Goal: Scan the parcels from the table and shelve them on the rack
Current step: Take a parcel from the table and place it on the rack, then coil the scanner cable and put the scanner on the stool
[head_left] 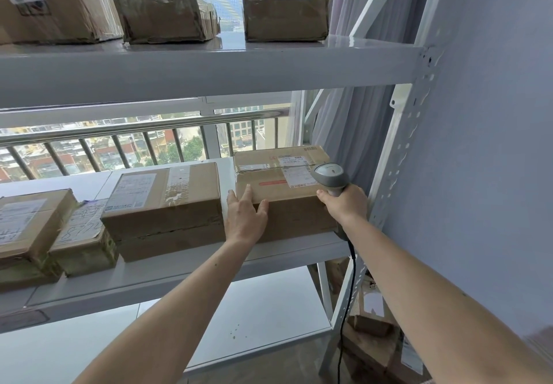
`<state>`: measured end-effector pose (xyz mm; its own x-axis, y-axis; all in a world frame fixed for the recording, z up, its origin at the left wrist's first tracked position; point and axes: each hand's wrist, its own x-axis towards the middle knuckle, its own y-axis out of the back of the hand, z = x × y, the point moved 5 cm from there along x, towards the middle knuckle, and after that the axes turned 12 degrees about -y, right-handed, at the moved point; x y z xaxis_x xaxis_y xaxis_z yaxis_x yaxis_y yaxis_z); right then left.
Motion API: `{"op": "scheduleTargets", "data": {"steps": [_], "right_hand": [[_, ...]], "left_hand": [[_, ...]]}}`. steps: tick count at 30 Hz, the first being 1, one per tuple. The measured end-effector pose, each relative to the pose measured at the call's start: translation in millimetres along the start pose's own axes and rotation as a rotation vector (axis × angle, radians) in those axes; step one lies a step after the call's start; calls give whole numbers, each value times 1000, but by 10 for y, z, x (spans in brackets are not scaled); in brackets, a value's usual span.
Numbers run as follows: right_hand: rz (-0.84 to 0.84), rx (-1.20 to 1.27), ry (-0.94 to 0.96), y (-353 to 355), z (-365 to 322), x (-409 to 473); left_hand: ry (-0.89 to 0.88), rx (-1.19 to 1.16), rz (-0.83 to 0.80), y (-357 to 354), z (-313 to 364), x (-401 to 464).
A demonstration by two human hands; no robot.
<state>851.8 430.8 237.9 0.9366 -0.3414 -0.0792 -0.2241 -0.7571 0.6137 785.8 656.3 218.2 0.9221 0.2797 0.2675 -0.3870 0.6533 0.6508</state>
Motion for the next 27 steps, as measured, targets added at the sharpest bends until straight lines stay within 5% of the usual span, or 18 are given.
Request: {"op": "scheduleTargets", "data": {"steps": [12, 17, 27], "right_hand": [[68, 80, 50, 120, 21, -113], [58, 151, 33, 116, 102, -155], [159, 340, 2, 684, 345, -659]], "left_hand": [[-164, 91, 69, 89, 325, -197], [-368, 1, 167, -45, 559, -418], [-378, -412, -92, -910, 797, -1137]]}}
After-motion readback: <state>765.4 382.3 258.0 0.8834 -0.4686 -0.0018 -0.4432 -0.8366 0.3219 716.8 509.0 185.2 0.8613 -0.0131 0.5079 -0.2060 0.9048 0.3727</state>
